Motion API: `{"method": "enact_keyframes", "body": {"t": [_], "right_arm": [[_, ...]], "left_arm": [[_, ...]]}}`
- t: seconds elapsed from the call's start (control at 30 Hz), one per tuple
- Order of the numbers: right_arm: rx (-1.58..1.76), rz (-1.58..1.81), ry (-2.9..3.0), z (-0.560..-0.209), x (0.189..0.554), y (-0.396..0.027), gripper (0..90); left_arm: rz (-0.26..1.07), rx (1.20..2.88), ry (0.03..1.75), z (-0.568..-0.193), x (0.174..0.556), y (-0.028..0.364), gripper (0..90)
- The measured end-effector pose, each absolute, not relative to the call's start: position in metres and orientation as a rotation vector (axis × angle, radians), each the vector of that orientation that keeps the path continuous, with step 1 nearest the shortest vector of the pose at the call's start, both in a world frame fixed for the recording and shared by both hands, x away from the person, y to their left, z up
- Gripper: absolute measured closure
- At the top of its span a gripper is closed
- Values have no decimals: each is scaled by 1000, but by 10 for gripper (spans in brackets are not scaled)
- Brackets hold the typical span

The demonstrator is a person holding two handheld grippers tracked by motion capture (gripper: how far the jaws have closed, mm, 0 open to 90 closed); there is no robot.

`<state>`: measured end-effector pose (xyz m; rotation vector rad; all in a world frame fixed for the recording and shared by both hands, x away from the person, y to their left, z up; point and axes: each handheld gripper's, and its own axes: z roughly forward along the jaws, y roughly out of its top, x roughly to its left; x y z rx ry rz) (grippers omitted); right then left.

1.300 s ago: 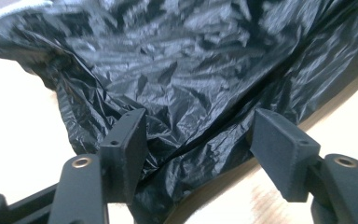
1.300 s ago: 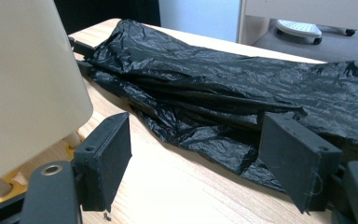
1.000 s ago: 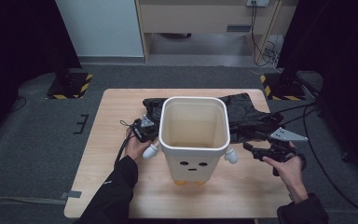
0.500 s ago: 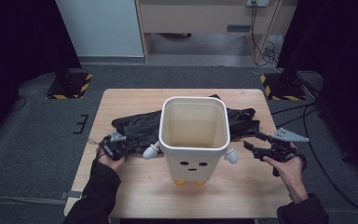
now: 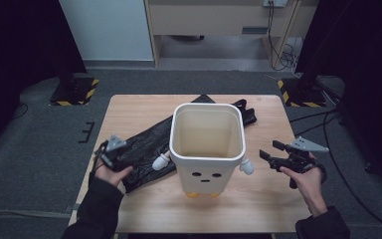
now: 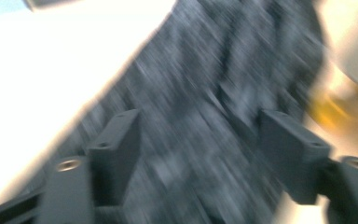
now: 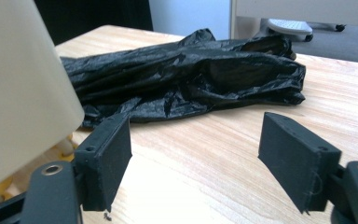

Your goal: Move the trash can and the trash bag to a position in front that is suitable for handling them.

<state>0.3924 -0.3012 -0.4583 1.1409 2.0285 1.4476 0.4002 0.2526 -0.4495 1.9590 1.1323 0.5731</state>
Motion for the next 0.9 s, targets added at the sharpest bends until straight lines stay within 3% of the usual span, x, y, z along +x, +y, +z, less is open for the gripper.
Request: {"method": "enact_keyframes", "body": {"t": [0.13, 0.3, 0.6, 0.73, 0.9], "right_arm": [[1169, 1478, 1995, -459, 393, -302, 216], [1168, 1483, 2015, -460, 393, -302, 205], [1137, 1450, 2050, -463, 394, -300, 209], [1149, 1466, 2041, -464, 393, -299, 206], [1153, 1488, 2025, -461, 393, -296, 191]], "left_arm": [[580, 1928, 1145, -473, 452, 246, 221], [462, 2139, 1188, -519, 474, 239, 208], [495, 2094, 1344, -525, 445, 248, 268], [528, 2052, 1462, -524, 413, 255, 253], [490, 2078, 1448, -522, 385, 255, 226]]}}
